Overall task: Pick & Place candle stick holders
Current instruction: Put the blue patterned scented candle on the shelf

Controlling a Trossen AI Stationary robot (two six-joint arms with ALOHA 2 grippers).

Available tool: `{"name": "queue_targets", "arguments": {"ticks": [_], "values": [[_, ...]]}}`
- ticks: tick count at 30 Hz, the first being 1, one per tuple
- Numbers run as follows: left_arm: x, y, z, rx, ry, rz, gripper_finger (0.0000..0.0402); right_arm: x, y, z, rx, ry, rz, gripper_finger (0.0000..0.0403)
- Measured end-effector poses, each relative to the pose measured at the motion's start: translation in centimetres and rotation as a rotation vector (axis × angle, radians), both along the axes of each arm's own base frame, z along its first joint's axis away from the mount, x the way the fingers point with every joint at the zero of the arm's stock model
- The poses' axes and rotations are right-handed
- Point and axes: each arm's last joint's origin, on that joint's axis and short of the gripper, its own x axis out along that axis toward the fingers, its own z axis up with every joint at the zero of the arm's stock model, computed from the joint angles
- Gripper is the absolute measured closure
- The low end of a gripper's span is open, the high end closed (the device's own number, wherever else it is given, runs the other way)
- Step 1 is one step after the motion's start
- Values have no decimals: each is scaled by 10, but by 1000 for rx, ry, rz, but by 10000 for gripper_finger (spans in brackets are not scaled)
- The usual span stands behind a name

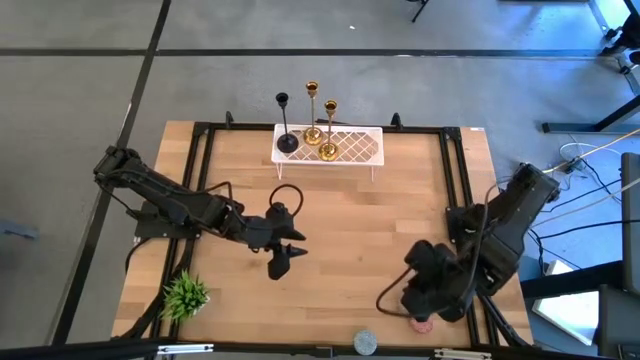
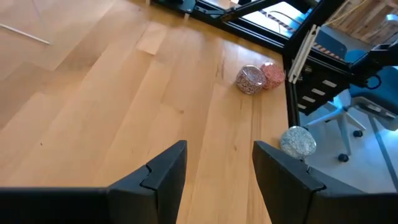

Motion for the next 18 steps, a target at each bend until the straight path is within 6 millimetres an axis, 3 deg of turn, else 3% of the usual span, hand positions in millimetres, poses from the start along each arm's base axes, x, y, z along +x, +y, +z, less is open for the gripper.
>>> {"name": "queue_targets", "arguments": {"ticks": [9,13,18], "values": [[0,1,0,33,-2,-6,222,-3,31,-38,-98,227,145,226],[0,1,0,42,-4,4,222,4,45,-62,-154,319,174,189],[0,1,0,42,-4,4,222,22,61,-87,-103,350,182,158]]}}
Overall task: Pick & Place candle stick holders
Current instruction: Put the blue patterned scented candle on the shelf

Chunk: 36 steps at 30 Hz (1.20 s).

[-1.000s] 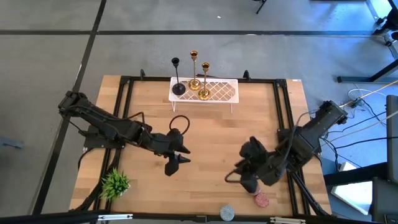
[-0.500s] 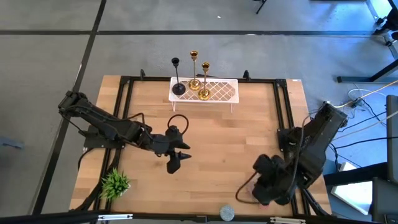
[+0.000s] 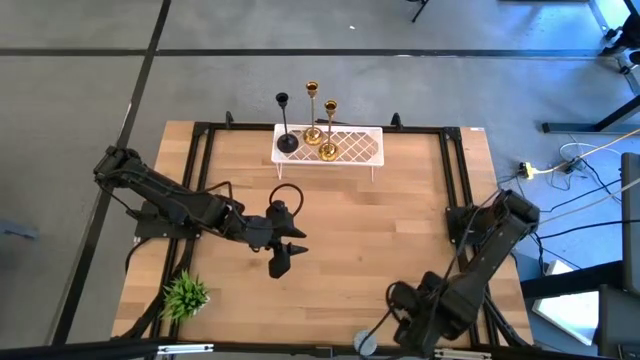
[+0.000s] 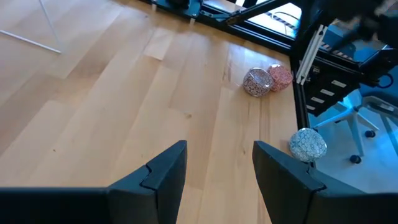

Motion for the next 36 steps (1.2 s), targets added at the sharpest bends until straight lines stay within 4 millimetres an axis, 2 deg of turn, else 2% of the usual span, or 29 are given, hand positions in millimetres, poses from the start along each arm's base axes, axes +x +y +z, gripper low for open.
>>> {"name": "queue_targets", "arguments": {"ticks": [7,15,21,24,30,36], "values": [[0,0,0,1,1,-1,222,22,16,-6,179,-80,22,153],[-1,-4,0,-28,8,-25,222,32,35,-5,353,-168,120,167],[-6,-20,-3,-55,11,-39,222,34,79,-30,444,-322,352,169],[-7,-28,-5,-72,9,-19,222,37,97,-47,485,-366,391,169],[-10,-46,-15,-54,5,50,222,43,111,-79,467,-378,452,169],[-5,-64,-26,-88,-32,111,222,37,120,-90,449,-382,499,192]]}}
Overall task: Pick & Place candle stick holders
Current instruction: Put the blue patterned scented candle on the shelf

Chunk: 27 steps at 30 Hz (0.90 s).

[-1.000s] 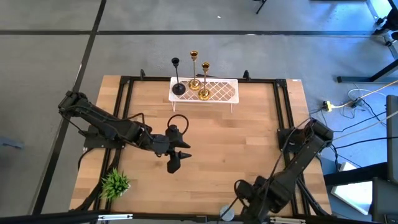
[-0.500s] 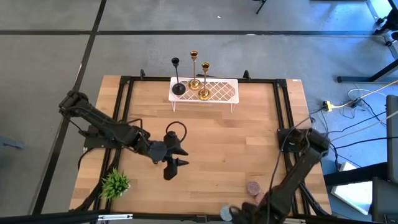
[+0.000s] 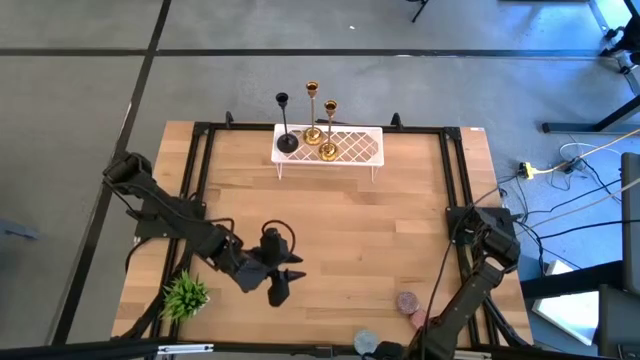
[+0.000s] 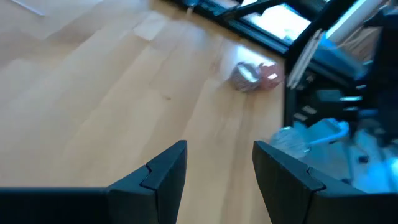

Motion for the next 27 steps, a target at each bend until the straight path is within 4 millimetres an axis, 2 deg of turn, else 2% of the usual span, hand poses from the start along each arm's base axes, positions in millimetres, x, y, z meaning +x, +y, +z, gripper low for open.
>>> {"name": "queue_targets", "arguments": {"ticks": [5,14,19,27], "values": [[7,-13,-6,-72,-55,20,222,-3,-10,-7,-90,92,-29,246],[6,-34,-11,-144,-108,18,222,18,-18,-3,-49,51,-143,388],[4,-36,-11,-128,-122,39,222,20,-25,-6,-110,37,-231,399],[4,-35,-11,-125,-122,44,222,28,-34,-8,-155,35,-266,401]]}}
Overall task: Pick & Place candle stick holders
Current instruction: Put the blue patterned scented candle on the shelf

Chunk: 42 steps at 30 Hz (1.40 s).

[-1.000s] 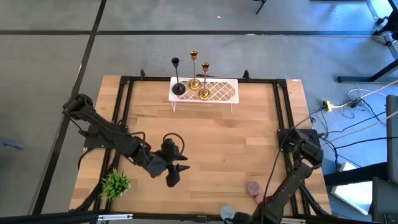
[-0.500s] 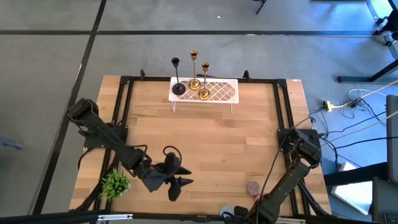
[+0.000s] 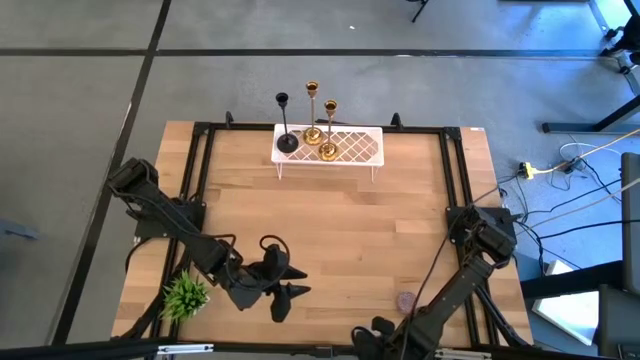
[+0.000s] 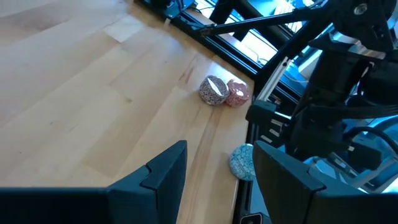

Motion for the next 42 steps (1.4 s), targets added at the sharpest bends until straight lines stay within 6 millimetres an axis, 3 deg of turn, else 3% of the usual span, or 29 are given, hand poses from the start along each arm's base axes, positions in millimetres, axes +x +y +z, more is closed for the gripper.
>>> {"name": "queue_targets", "arguments": {"ticks": [20,29,42], "values": [[0,0,0,1,-1,2,222,3,-9,-3,-39,56,18,402],[1,1,0,6,4,5,222,4,-8,-14,-47,83,21,403],[3,5,0,13,10,1,222,3,-16,-18,-142,85,-57,403]]}}
